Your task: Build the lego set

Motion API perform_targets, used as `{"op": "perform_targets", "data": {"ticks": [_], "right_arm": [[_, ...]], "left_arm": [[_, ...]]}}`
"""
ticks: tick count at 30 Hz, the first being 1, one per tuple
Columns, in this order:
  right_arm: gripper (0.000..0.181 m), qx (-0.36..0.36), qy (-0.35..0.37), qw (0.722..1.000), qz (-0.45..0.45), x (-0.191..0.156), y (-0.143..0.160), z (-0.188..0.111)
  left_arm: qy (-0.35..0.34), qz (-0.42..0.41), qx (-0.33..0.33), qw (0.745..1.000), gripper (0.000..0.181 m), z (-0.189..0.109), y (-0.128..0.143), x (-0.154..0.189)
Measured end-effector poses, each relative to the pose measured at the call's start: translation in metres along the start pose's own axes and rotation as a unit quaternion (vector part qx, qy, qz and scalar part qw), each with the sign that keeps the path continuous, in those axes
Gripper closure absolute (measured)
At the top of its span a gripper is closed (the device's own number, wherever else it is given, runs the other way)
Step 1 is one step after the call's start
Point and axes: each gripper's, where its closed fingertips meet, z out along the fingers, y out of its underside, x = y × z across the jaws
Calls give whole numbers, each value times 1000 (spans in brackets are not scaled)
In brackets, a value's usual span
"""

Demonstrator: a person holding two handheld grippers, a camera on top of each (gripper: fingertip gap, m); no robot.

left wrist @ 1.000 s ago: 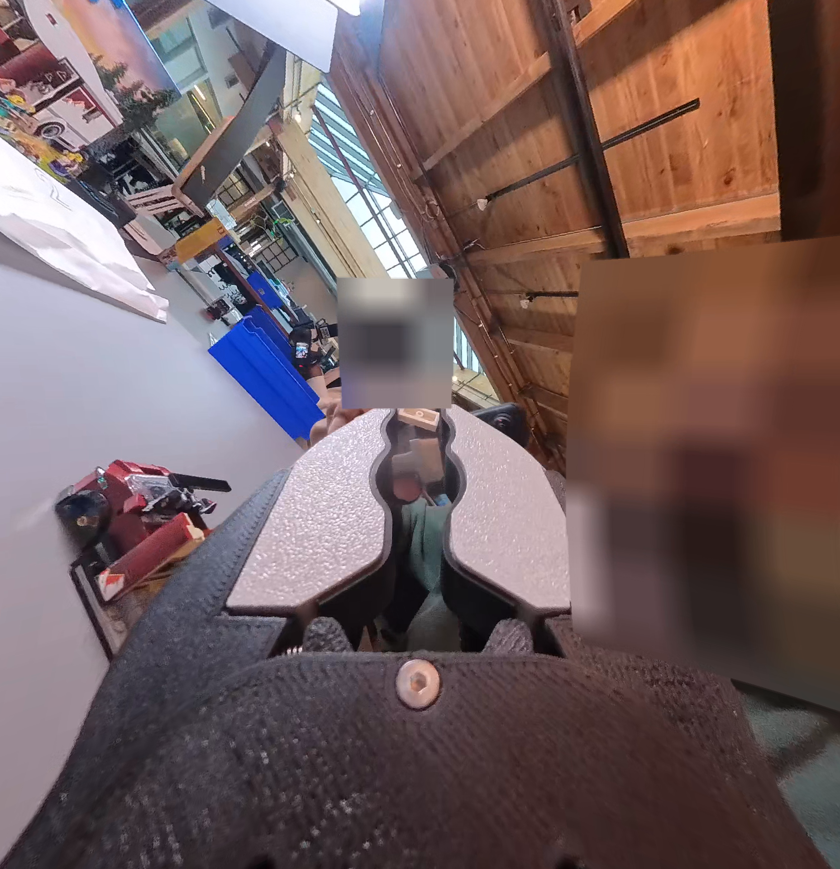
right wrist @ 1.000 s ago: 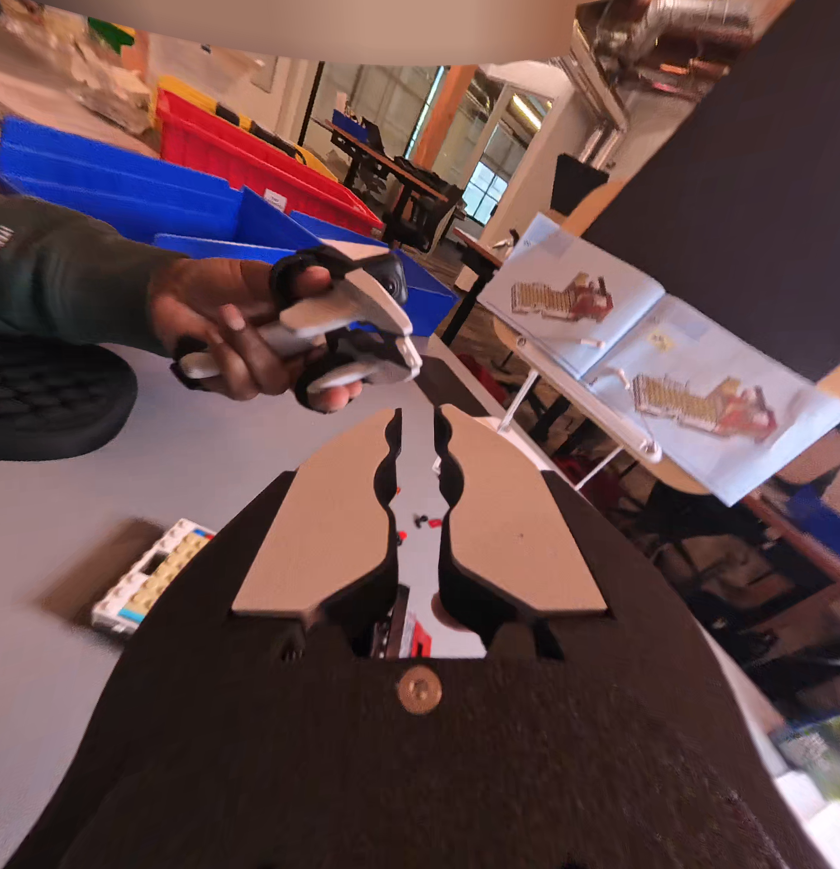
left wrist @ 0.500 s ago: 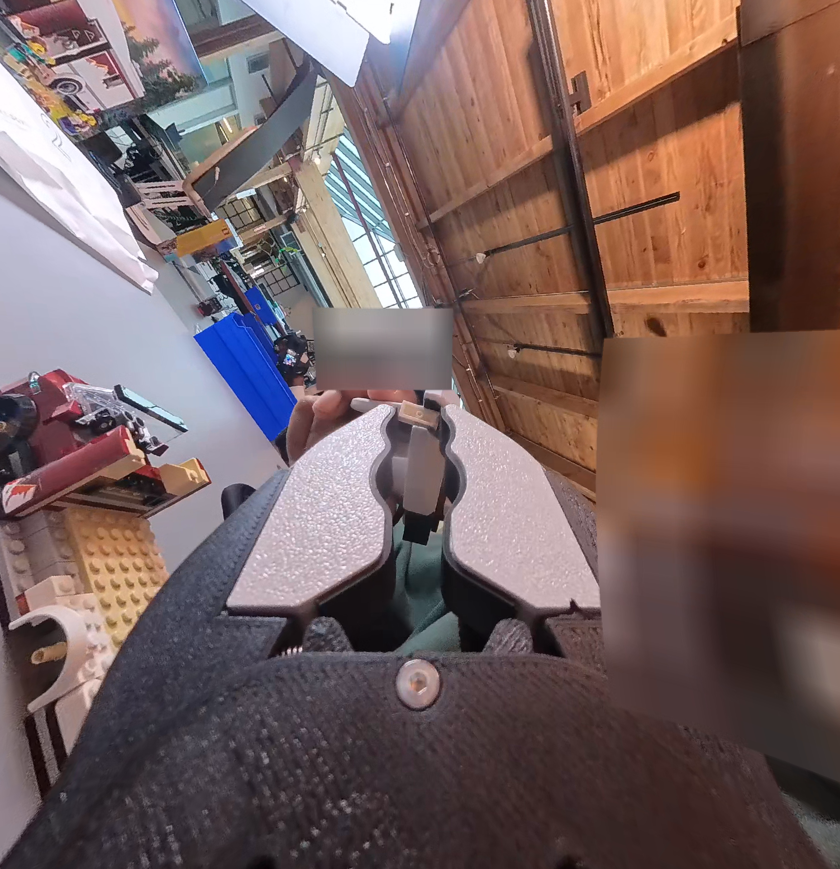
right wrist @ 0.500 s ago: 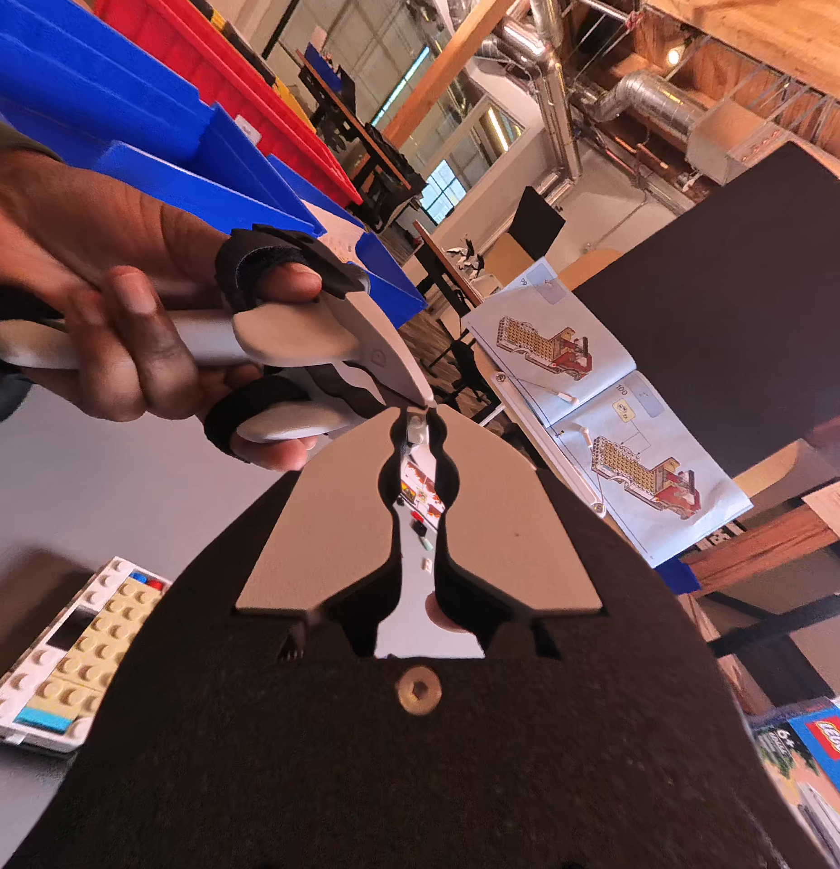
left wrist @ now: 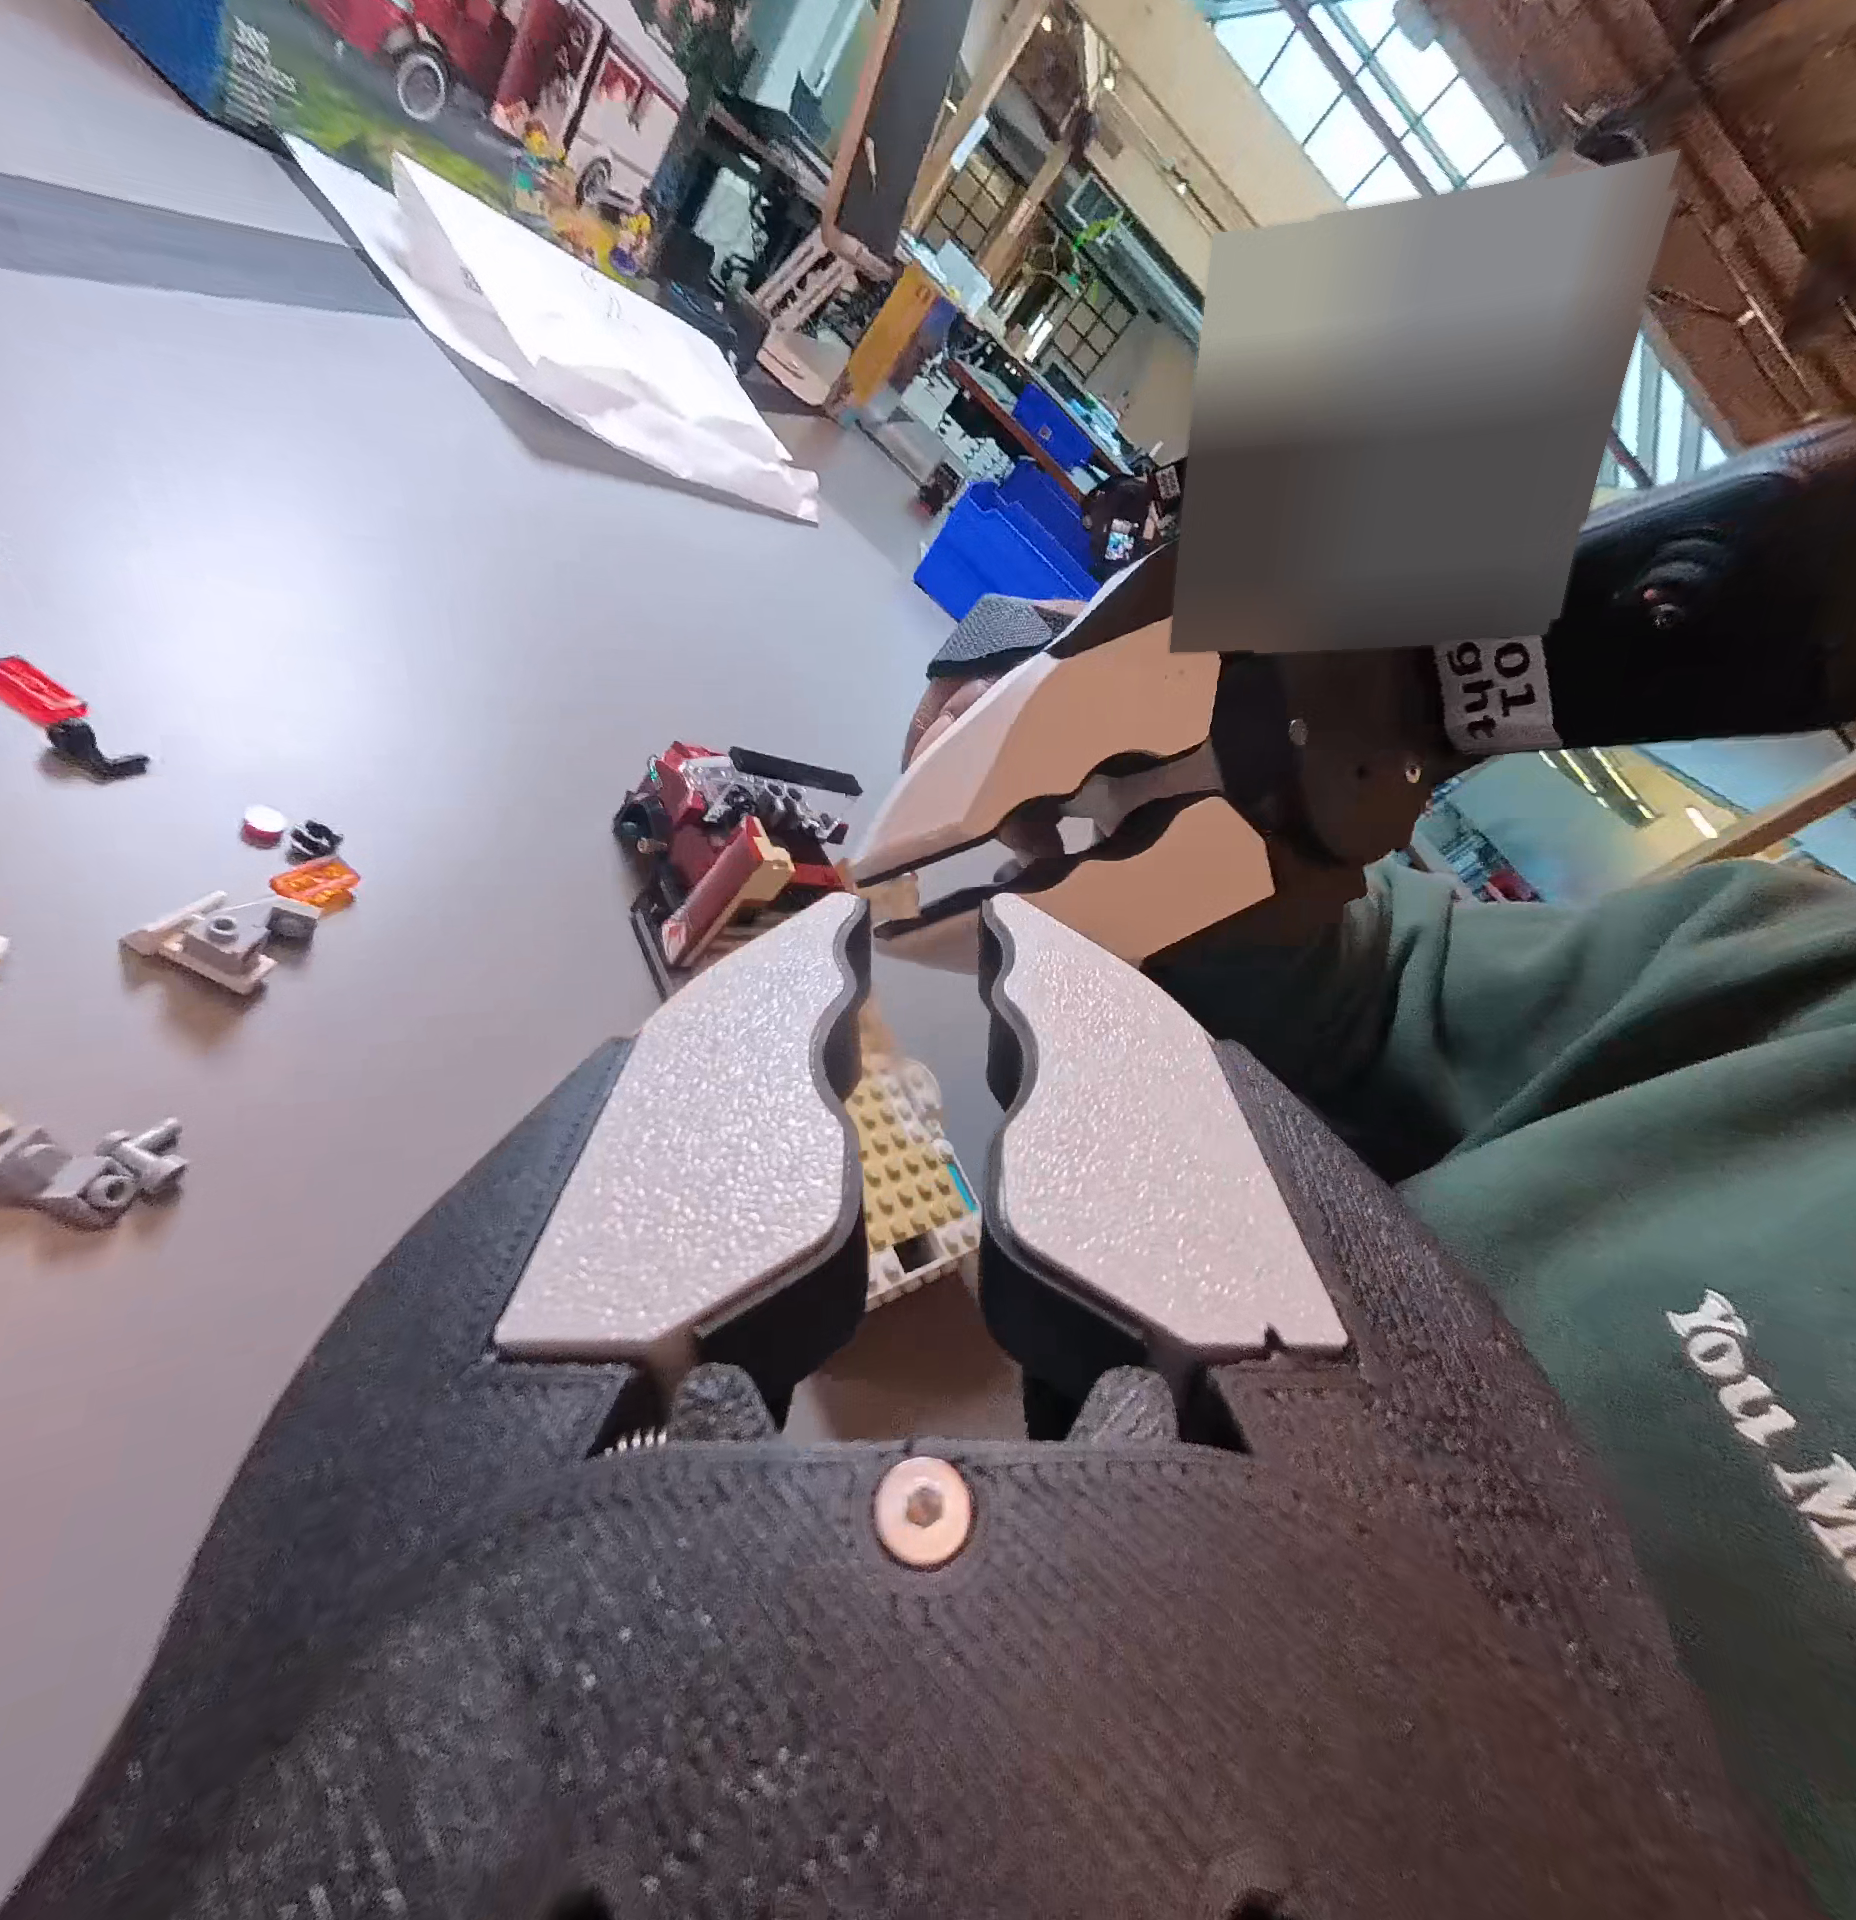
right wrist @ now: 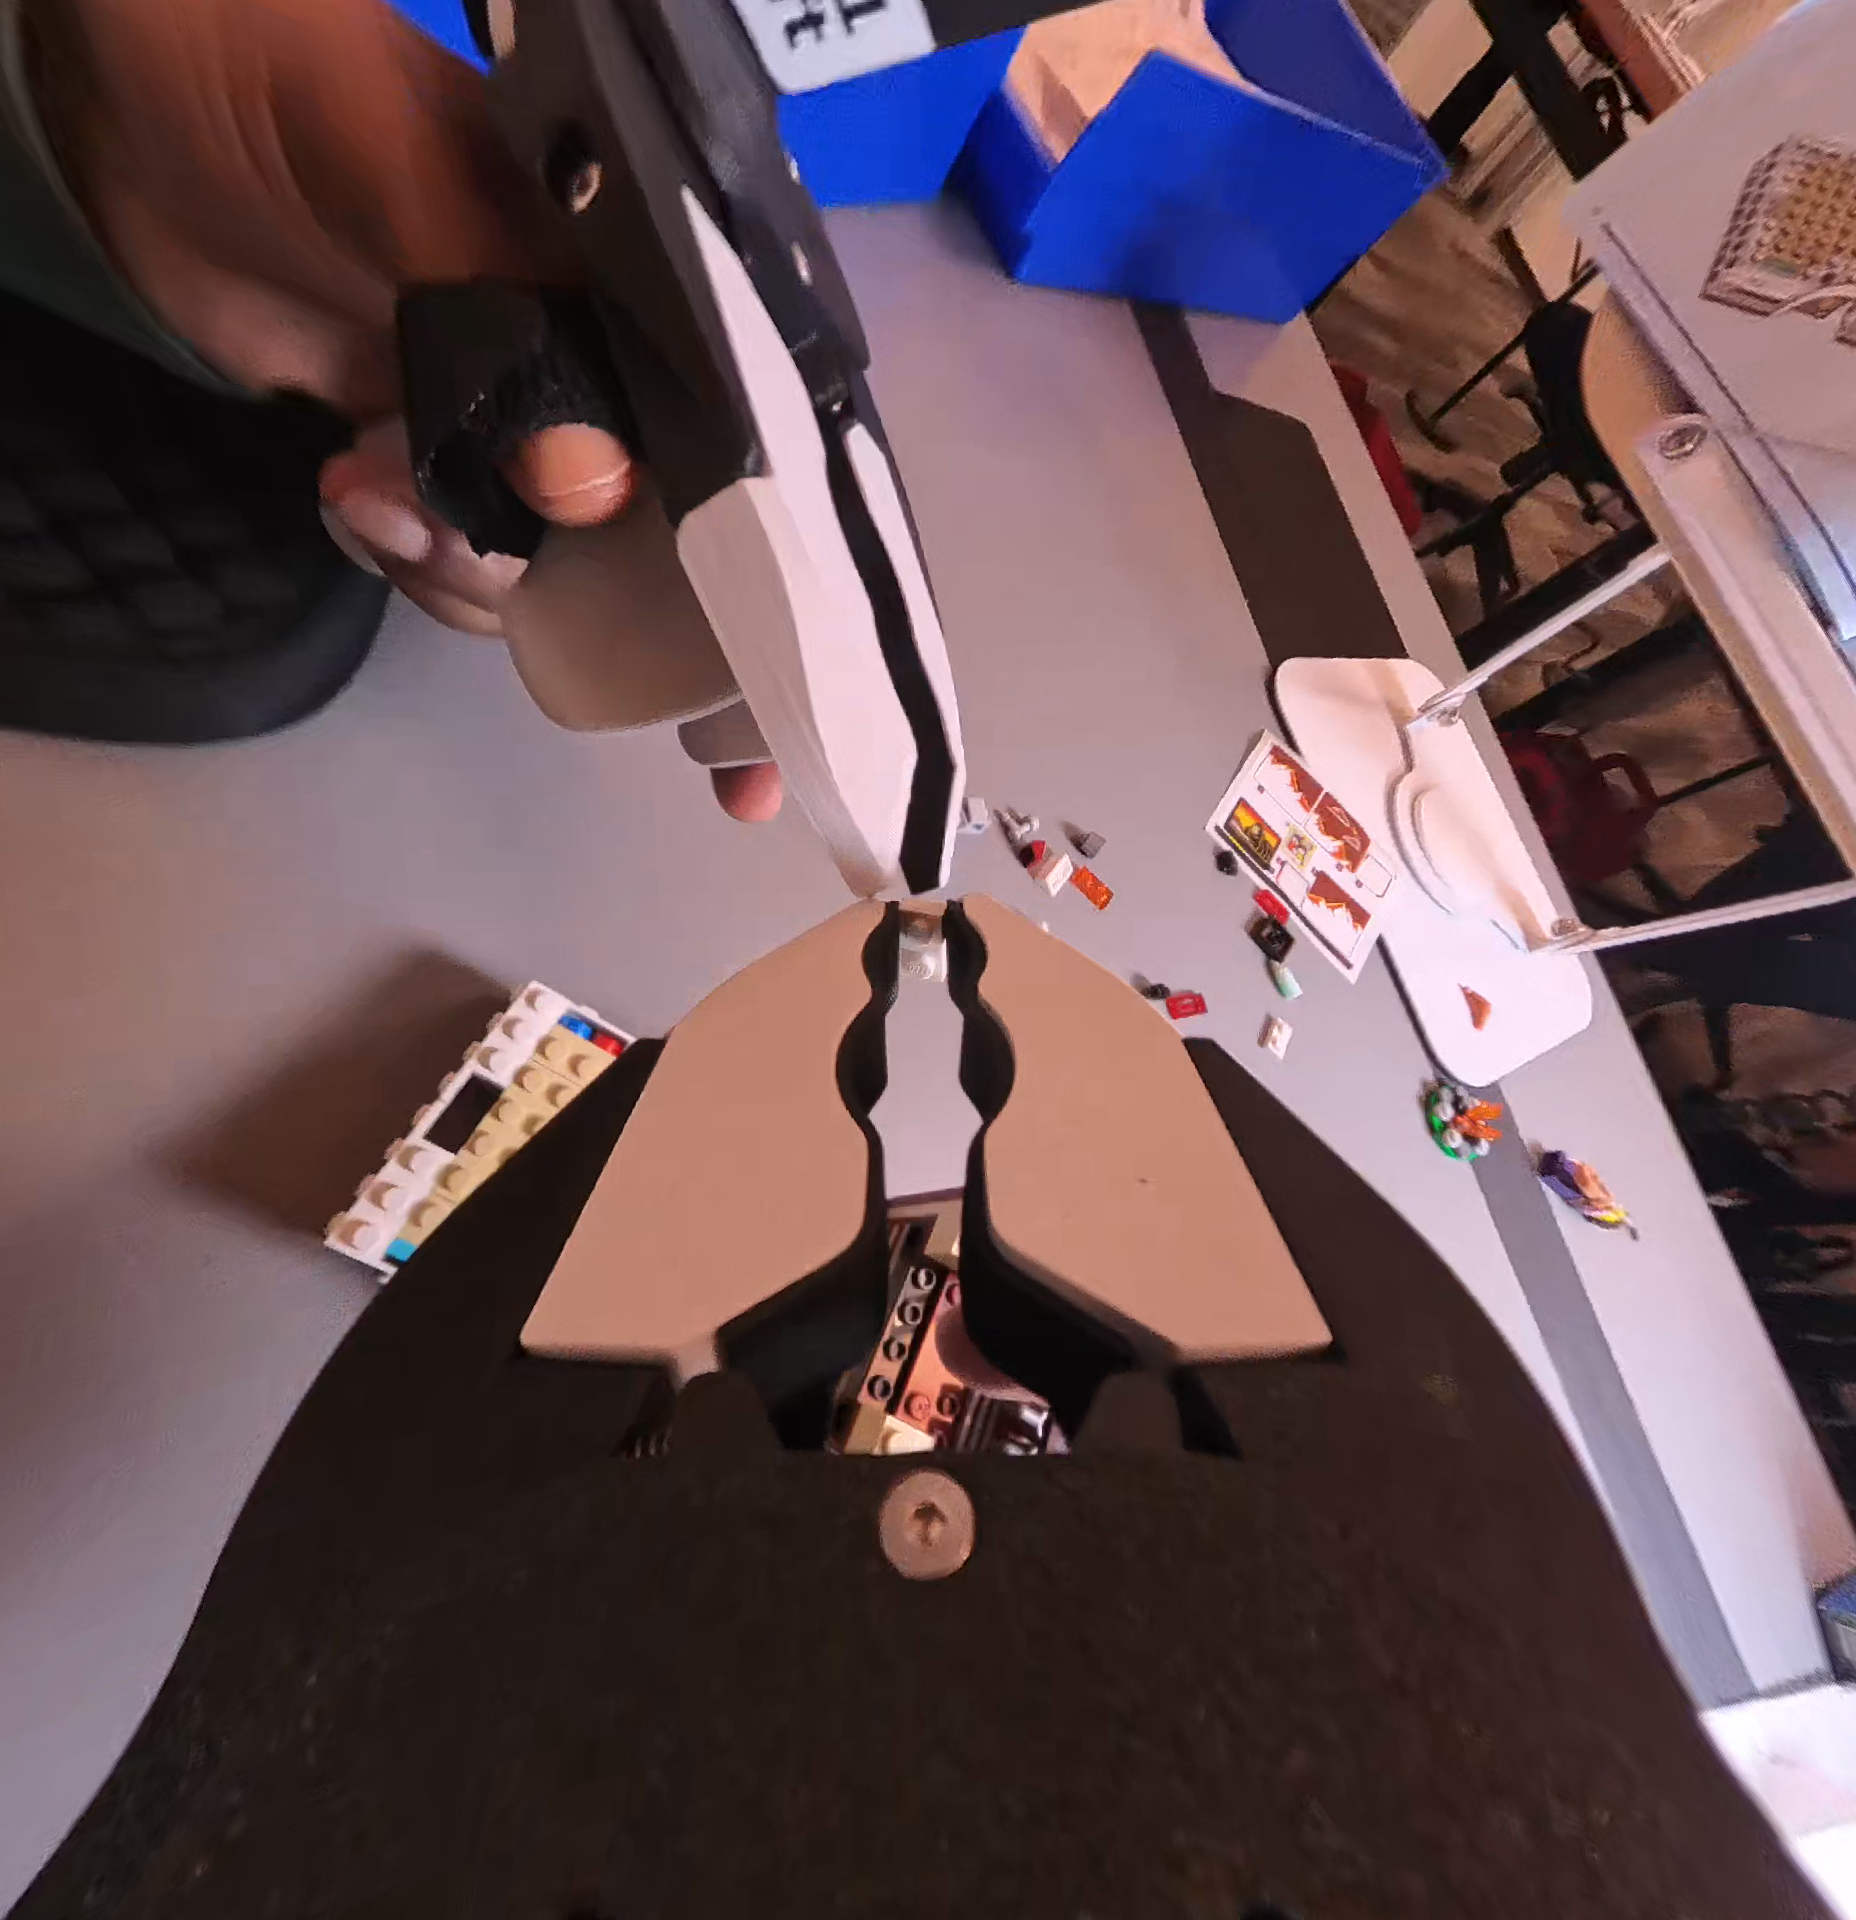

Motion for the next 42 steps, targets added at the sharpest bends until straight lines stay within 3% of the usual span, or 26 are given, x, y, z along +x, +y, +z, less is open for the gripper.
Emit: {"op": "perform_targets", "data": {"ticks": [8,11,14,17,20,25,32,42], "right_arm": [[173,-28,7,997,-68,-10,15,7],[173,-26,-24,997,-71,-19,18,6],[173,-50,-80,992,-88,-31,30,5],[173,-80,-157,978,-109,-45,38,3],[173,-117,-228,956,-142,-53,42,2],[173,-165,-331,914,-168,-61,44,7],[172,-212,-377,877,-211,-66,53,14],[172,-208,-382,871,-228,-70,55,18]], "left_arm": [[19,-81,-23,996,166,6,16,-9],[22,-90,-25,995,181,5,17,-12],[-26,-46,-45,998,172,-1,19,-24],[-69,41,-114,990,166,-6,34,-31],[-98,128,-180,970,154,-10,53,-35],[-108,197,-214,951,152,-14,73,-36],[-113,257,-201,939,157,-26,75,-37],[-118,263,-200,936,157,-33,76,-40]]}}
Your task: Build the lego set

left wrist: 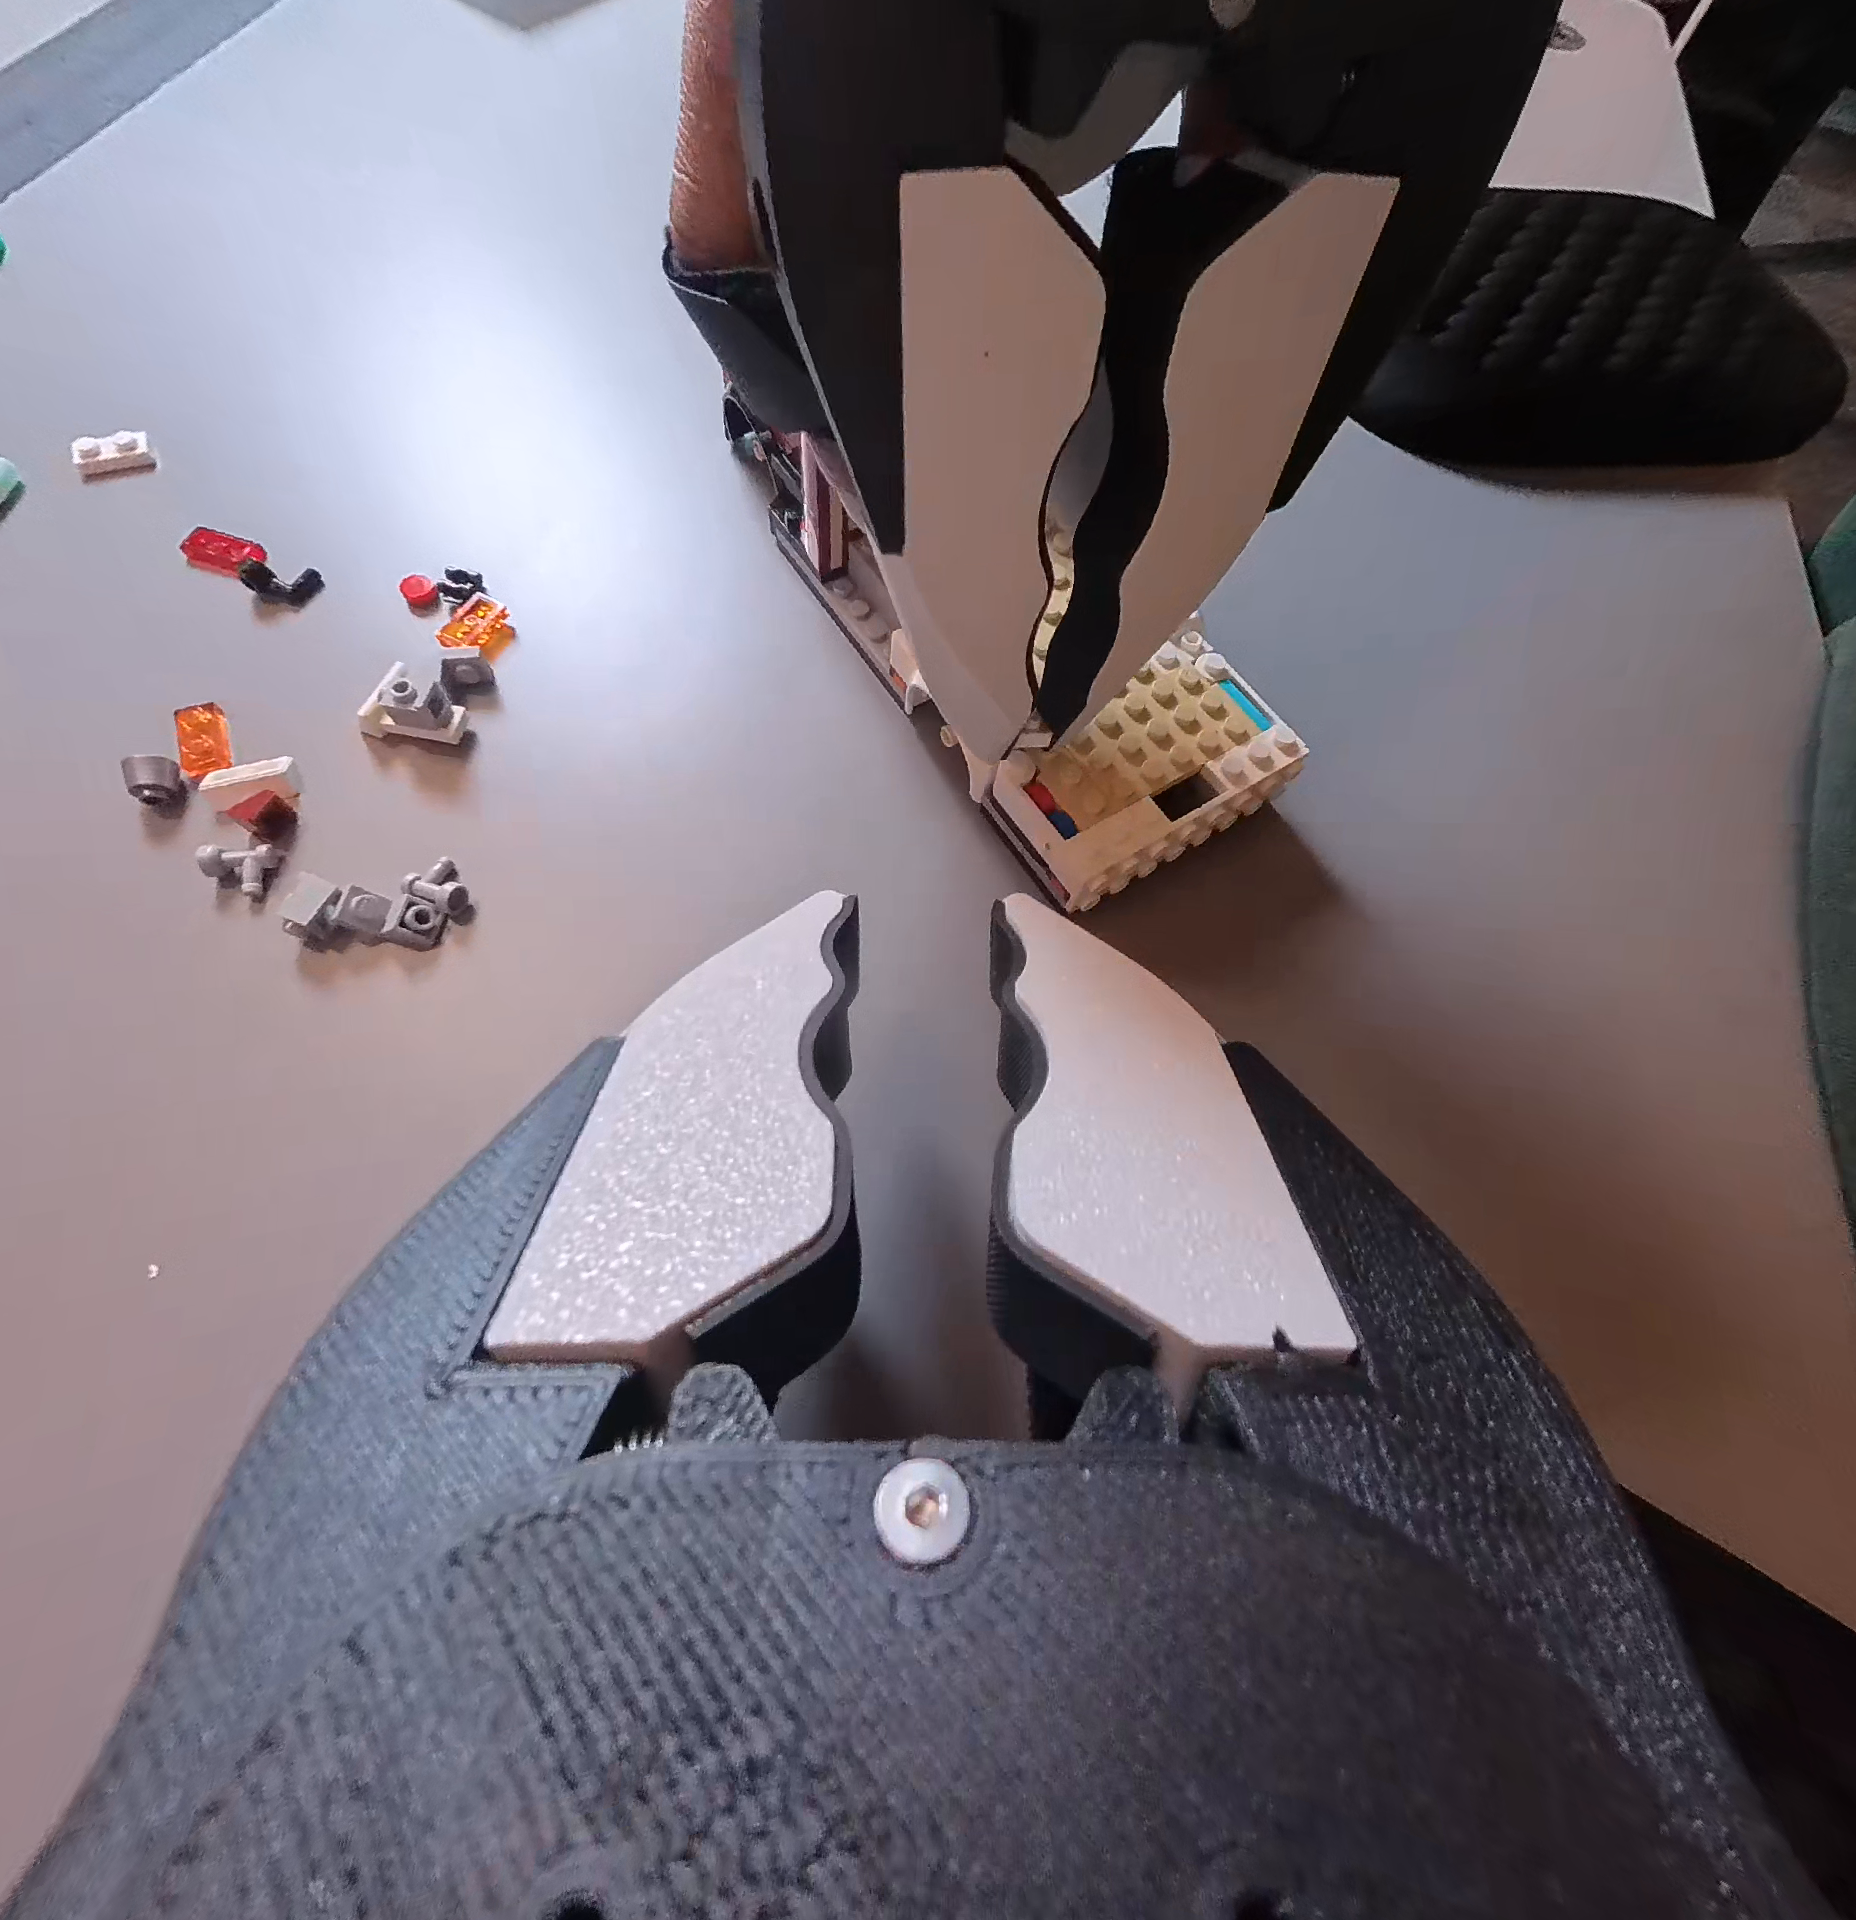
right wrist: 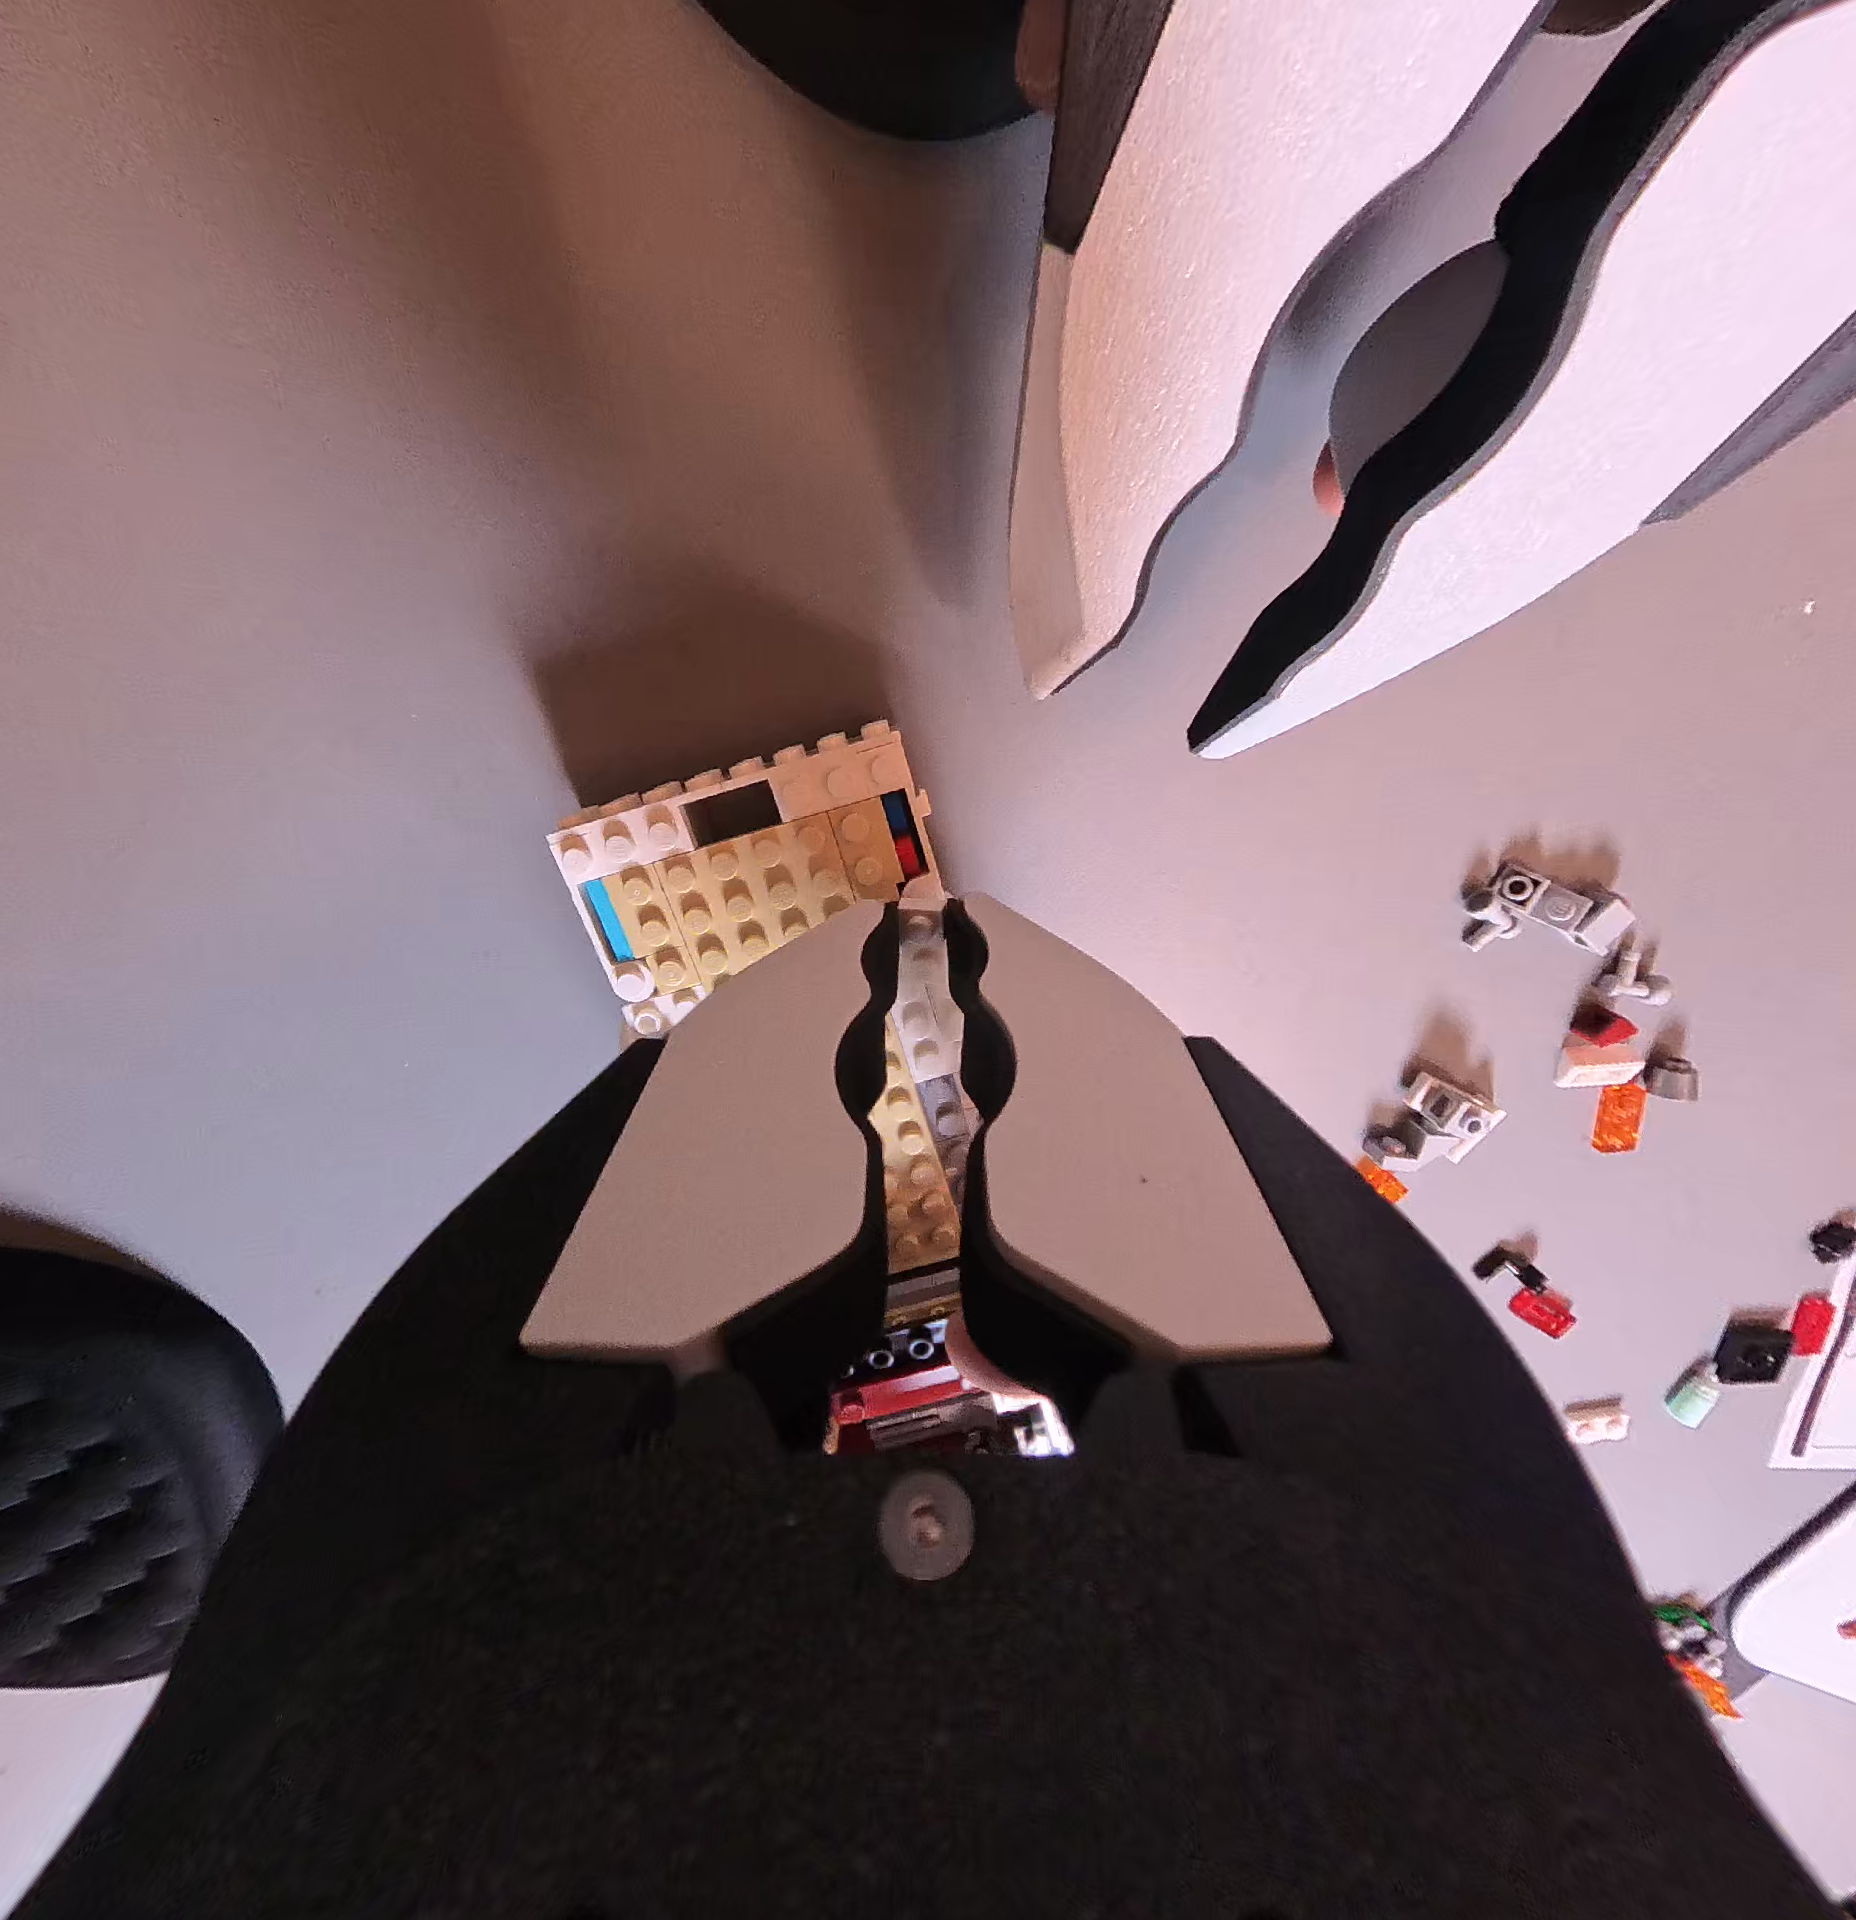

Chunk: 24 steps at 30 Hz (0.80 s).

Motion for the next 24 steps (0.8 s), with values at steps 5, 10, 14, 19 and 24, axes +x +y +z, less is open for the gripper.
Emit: {"op": "perform_targets", "data": {"ticks": [5,10,14,19,24], "right_arm": [[172,10,-11,1000,-7,1,-4,0],[172,9,-26,1000,-13,1,-4,1],[170,10,-49,999,-14,-1,-4,1],[170,12,-57,998,-15,0,-3,1],[168,24,-68,997,-3,-2,-3,-1]], "left_arm": [[-2,2,-5,1000,157,1,3,-1],[-1,1,-7,1000,157,2,4,-1],[0,3,-7,1000,158,2,4,-1],[2,1,-5,1000,158,1,4,-1],[4,-5,-6,1000,158,2,5,-2]]}}
